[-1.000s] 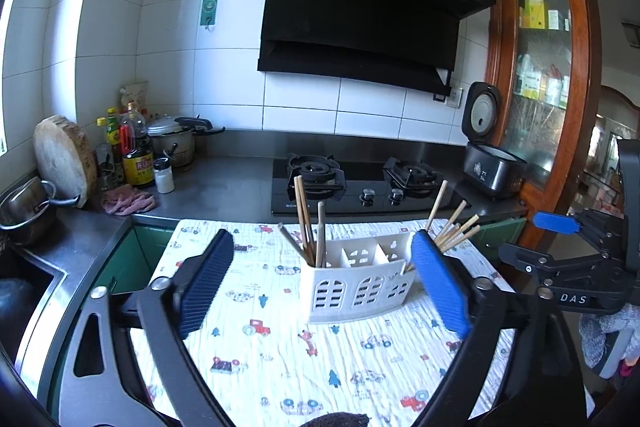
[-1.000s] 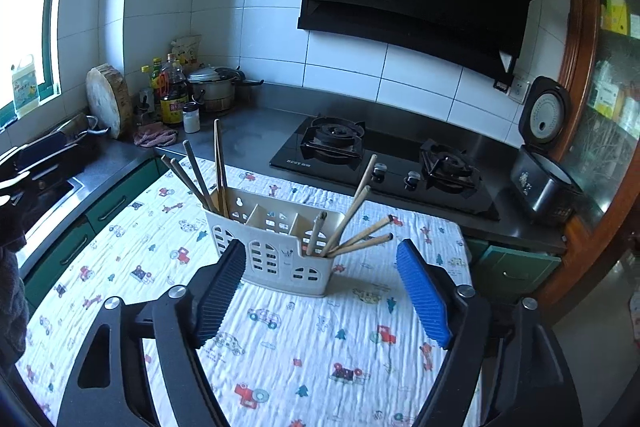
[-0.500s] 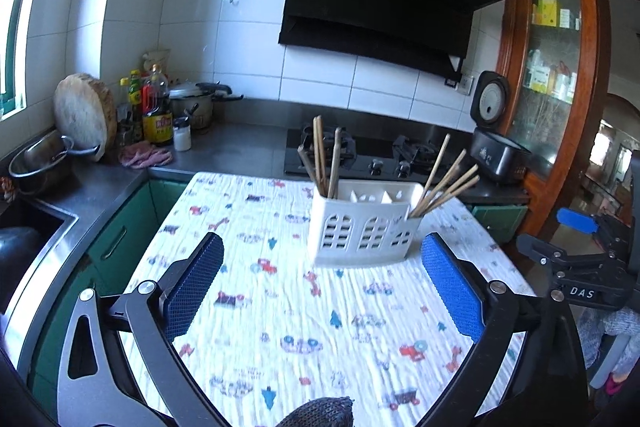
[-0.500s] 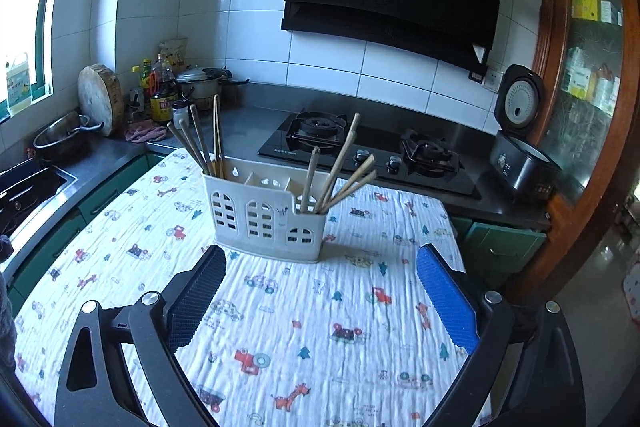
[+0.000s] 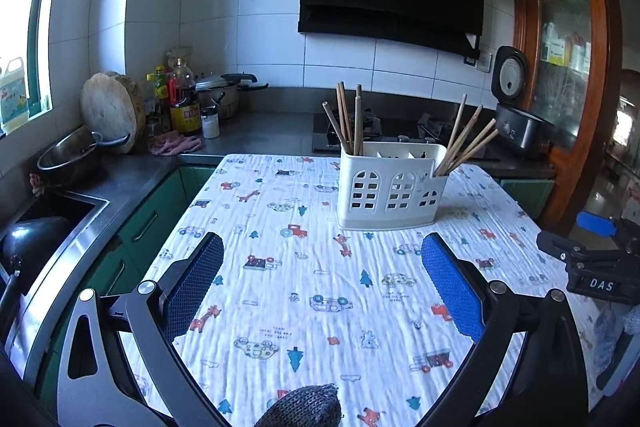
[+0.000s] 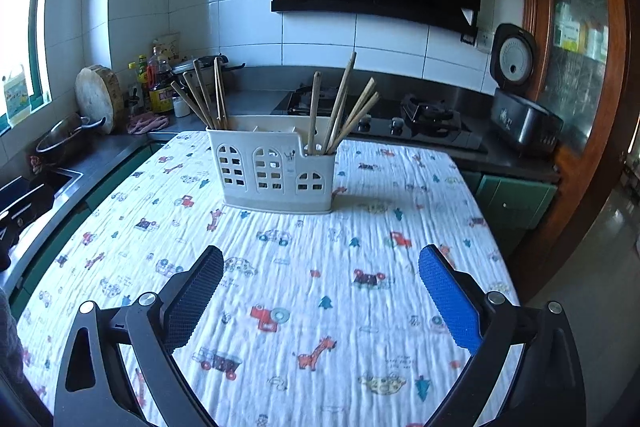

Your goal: Organize utensils

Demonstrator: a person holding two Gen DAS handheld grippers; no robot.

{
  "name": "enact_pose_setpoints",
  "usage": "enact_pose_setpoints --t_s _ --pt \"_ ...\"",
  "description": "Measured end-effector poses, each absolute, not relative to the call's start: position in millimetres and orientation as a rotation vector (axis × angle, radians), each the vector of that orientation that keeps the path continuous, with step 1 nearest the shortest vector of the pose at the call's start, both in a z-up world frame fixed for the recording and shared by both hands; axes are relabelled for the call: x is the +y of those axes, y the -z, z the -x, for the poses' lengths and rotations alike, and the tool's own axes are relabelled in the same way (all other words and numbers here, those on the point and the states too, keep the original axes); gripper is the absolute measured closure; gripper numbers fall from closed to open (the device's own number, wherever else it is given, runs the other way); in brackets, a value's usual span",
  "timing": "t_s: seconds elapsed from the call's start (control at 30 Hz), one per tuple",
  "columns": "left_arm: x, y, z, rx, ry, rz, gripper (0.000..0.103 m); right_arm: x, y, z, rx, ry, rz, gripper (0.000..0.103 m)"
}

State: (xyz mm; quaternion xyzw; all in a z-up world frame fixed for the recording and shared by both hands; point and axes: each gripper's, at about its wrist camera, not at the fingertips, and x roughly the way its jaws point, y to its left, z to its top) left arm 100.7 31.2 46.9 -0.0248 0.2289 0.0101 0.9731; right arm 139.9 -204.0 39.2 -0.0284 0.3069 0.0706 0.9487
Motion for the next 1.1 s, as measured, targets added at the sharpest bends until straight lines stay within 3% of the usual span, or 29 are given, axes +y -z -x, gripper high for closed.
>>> enact_pose_setpoints --t_s 1.1 --pt "2.9 -32.1 -79.8 0.473 0.022 -0.017 0.005 -224.7 -33.7 -99.4 0.583 -0.101 0.017 0.007"
